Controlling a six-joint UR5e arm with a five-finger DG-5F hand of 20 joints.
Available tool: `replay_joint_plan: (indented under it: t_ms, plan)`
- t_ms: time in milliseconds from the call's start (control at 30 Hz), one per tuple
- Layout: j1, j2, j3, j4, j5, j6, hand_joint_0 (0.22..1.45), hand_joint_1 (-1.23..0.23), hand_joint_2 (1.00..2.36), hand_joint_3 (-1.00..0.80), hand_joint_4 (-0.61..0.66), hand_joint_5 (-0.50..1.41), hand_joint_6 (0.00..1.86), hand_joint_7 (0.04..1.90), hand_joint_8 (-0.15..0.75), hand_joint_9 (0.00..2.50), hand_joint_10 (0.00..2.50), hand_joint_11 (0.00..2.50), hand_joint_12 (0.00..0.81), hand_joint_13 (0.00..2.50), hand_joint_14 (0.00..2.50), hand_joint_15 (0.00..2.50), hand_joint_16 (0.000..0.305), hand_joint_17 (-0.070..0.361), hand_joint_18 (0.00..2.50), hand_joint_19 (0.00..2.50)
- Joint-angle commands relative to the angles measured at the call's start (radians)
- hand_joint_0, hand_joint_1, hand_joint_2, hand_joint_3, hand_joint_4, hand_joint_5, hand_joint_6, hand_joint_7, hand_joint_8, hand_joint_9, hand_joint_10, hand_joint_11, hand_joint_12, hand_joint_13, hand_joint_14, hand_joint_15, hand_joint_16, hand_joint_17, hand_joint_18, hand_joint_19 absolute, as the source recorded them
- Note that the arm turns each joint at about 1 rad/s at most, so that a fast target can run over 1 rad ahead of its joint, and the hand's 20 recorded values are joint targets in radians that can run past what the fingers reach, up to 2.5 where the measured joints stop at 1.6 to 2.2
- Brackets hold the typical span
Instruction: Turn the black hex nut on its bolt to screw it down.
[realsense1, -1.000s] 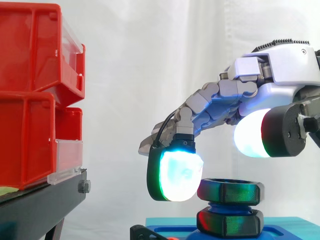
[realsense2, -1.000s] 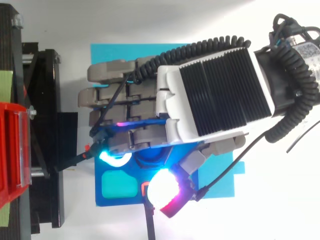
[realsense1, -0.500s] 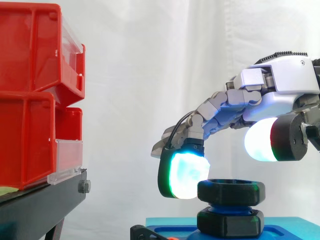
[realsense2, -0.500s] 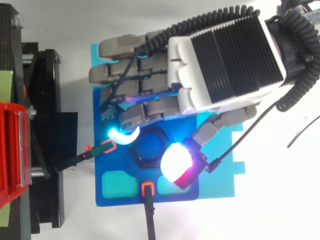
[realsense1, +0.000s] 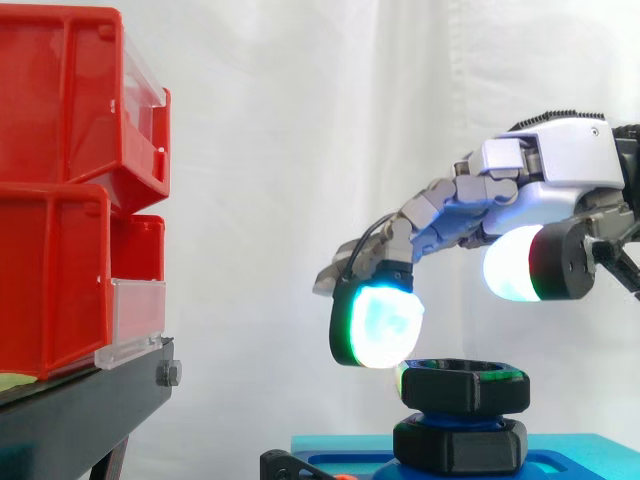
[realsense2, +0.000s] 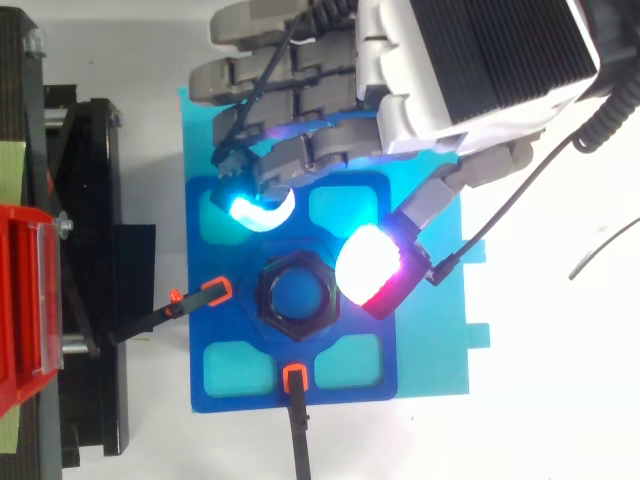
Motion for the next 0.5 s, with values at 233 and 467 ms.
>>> replay_joint_plan:
  t_ms: [233, 467]
  plan:
    - [0.048, 0.001, 0.003, 0.084, 0.062, 0.006, 0.52, -0.34, 1.00, -0.50, 0.25, -0.21, 0.68, 0.75, 0.267, 0.49, 0.01, 0.31, 0.165, 0.36, 0.00, 0.00, 0.019, 0.043, 0.12, 0.10]
    - [0.113, 0.000, 0.002, 0.068, 0.140, 0.006, 0.51, -0.37, 1.00, -0.50, 0.24, -0.21, 0.63, 0.82, 0.264, 0.49, 0.01, 0.31, 0.167, 0.34, 0.00, 0.00, 0.020, 0.044, 0.10, 0.12]
